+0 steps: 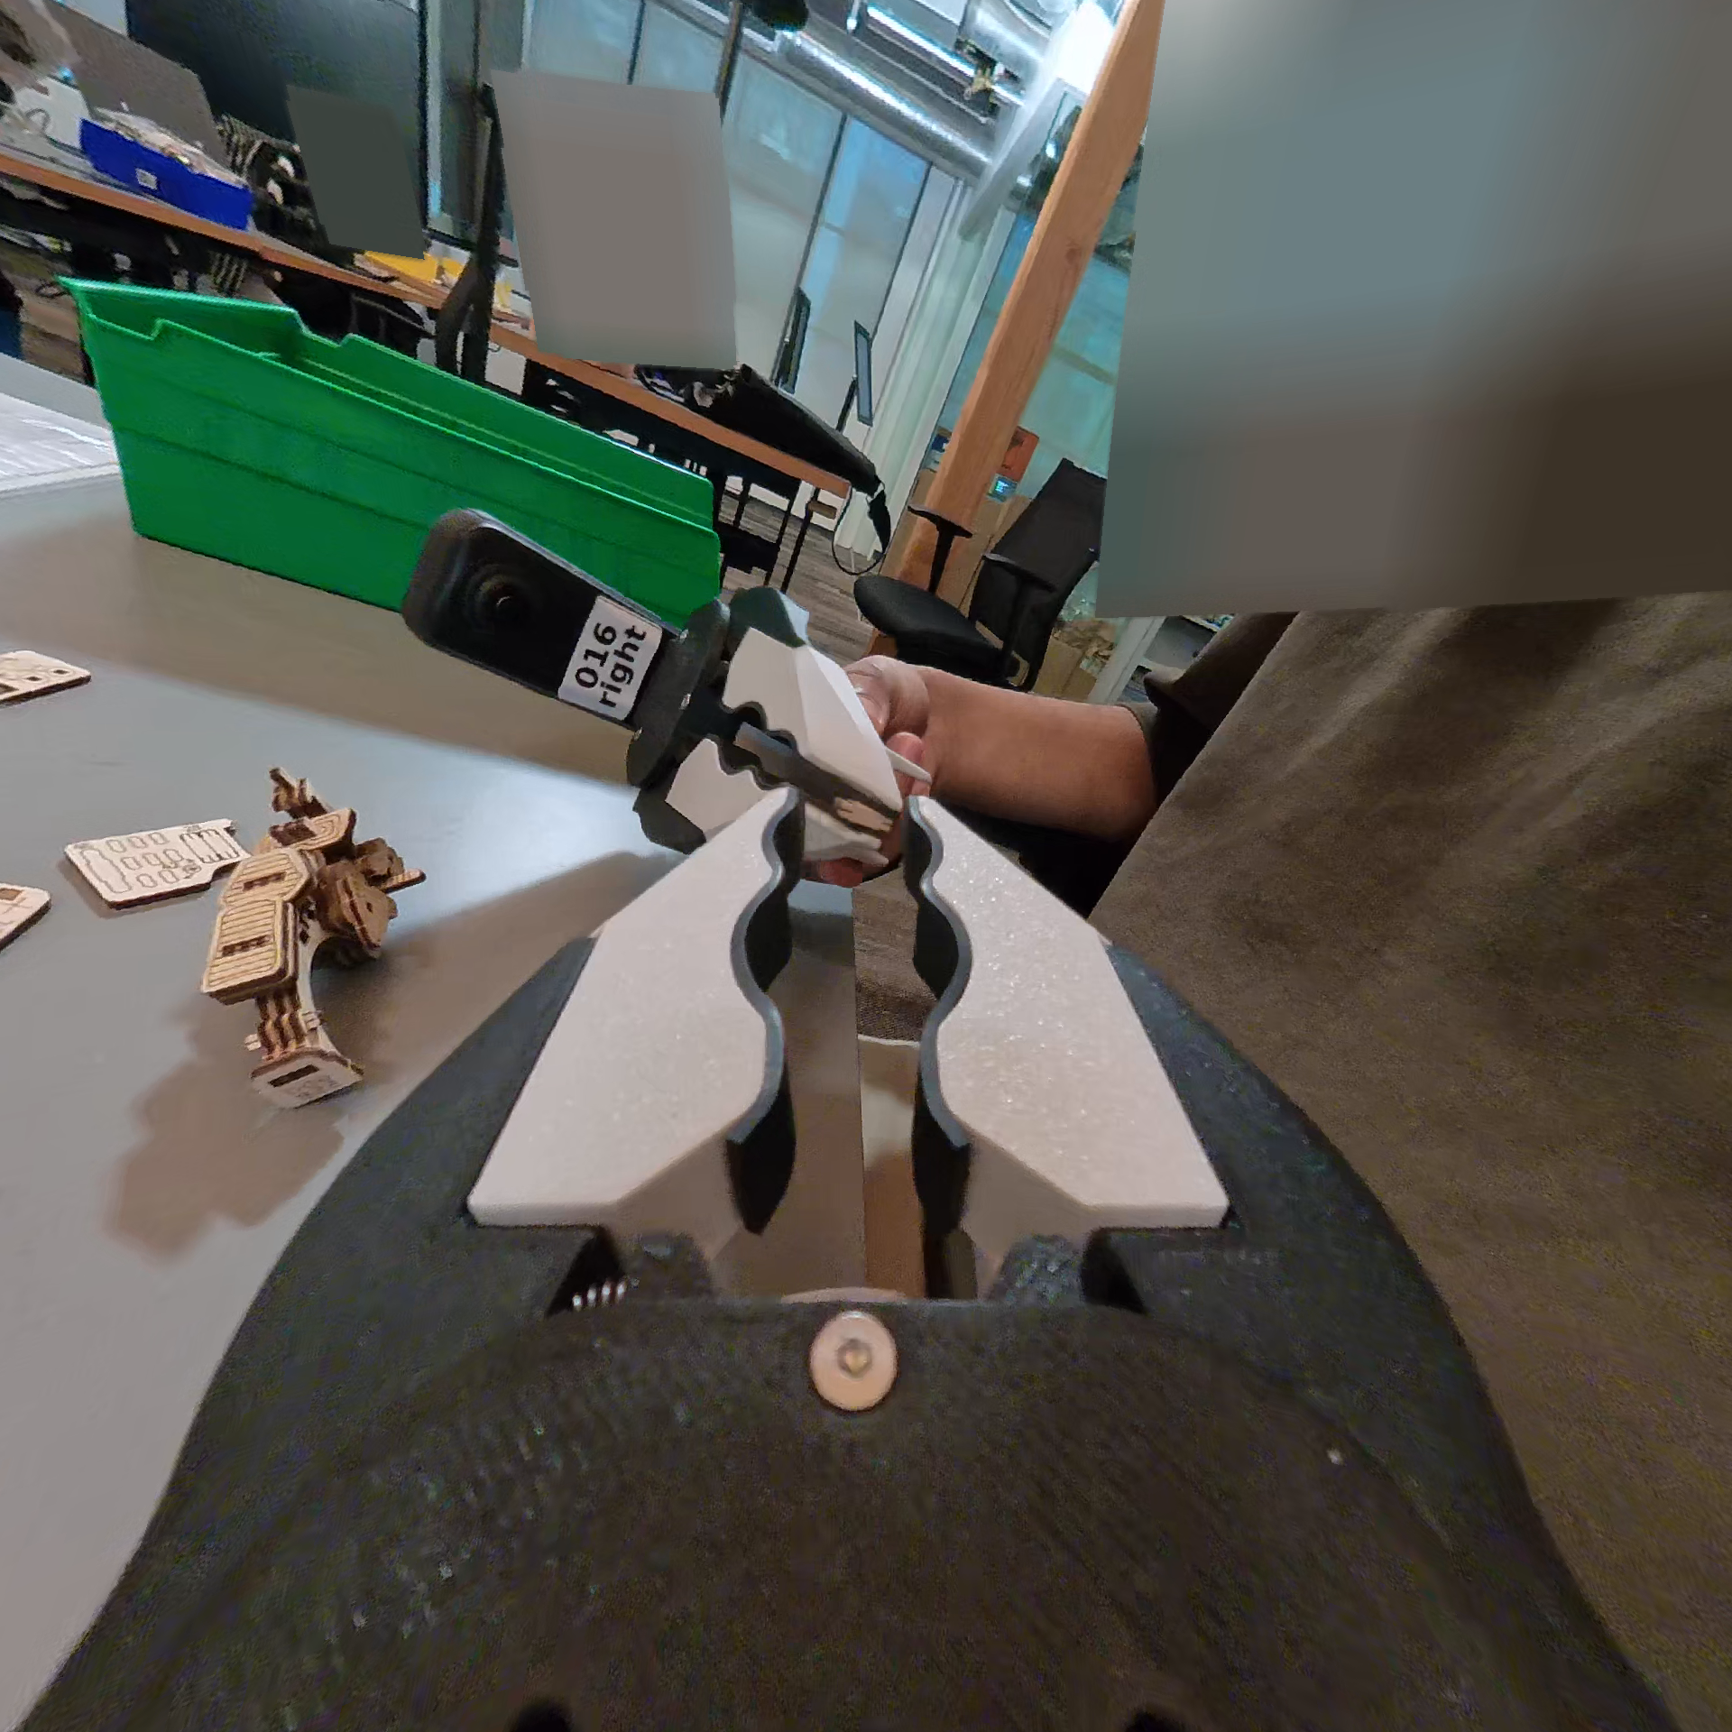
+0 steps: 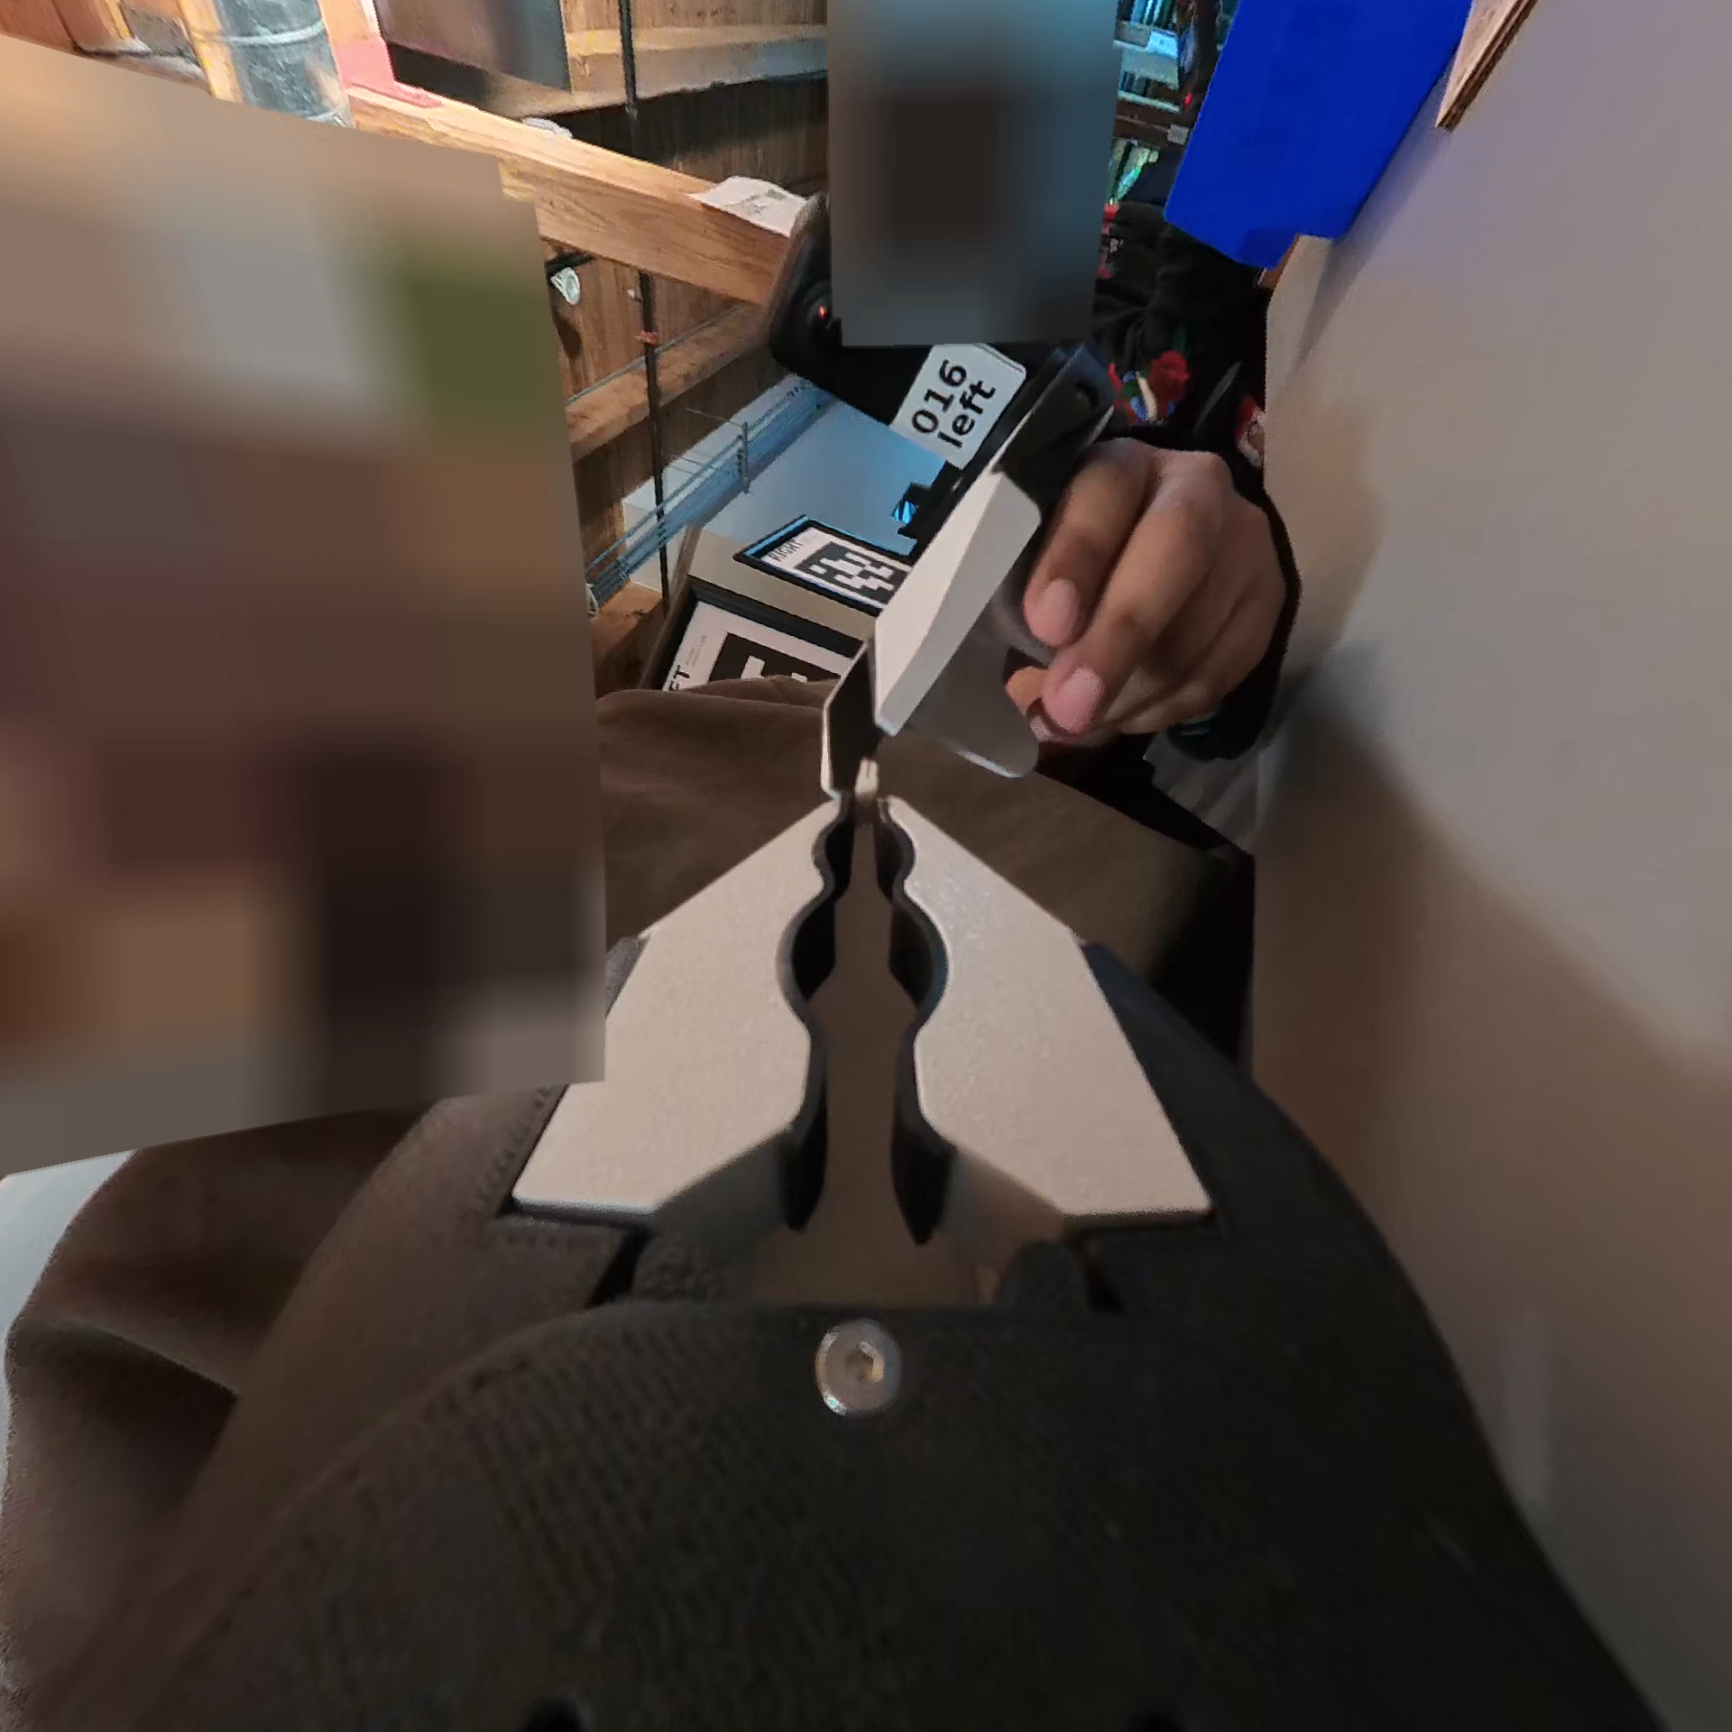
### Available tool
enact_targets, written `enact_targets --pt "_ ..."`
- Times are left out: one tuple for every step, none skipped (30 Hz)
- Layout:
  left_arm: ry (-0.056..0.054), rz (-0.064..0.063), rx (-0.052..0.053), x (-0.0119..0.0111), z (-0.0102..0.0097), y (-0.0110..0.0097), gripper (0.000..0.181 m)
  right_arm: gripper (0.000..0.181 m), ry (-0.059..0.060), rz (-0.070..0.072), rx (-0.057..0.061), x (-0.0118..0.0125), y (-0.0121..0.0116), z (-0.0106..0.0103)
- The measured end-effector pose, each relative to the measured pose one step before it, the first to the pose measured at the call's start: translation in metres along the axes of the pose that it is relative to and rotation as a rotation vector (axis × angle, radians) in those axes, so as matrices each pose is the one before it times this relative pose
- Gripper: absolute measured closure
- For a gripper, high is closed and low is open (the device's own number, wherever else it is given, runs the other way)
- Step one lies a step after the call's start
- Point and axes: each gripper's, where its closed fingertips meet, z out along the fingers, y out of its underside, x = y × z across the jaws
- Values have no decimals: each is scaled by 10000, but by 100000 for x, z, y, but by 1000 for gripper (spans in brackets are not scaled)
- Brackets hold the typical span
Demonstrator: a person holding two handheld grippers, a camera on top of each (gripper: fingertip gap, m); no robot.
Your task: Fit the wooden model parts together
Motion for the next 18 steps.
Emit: enact_targets --pt "12 3 -5 7 -5 26 163 179 23 -27 -94 23 155 114" --pt "62 -4 -24 89 22 67 164 179 5 8 -43 15 67 91" --pt "88 -14 -51 126 34 104 167 179 6 37 -28 38 68 87" --pt "126 -17 -79 193 55 140 171 179 -4 54 -36 18 55 42" --pt "66 -37 -66 87 57 128 174 179 -13 47 -53 42 112 58" --pt "6 -12 -33 -7 24 59 176 179 -4 26 -66 -7 115 29" --pt "12 8 -16 -16 -27 21 178 179 6 7 -63 -13 58 17" --pt "52 -22 -29 34 -16 40 179 179 12 -2 -32 -11 7 -10" --pt "37 -42 -15 17 -26 16 179 179 -2 4 -13 54 -34 36" --pt "29 -23 8 22 -16 -16 179 179 -34 28 2 -19 -28 35" --pt "21 -9 16 14 -27 -34 180 179 -46 33 12 -65 -40 27" --pt "26 -3 17 29 -20 -40 180 179 -45 26 12 -37 -42 64" --pt "49 -7 20 69 -36 -32 180 179 -36 13 6 -21 -36 40" --pt "77 -20 15 87 -47 -29 181 179 -22 -19 -12 -31 -21 95" --pt "102 -26 30 122 -66 -52 181 179 -9 -50 -15 -52 23 30" --pt "94 -37 58 107 -79 -101 181 179 -3 -59 4 -47 -11 -26" --pt "69 -39 48 73 -73 -77 181 179 -17 -36 21 -84 -25 -15" --pt "61 -2 16 68 -64 -37 181 179 -72 -6 39 -158 -45 -21"
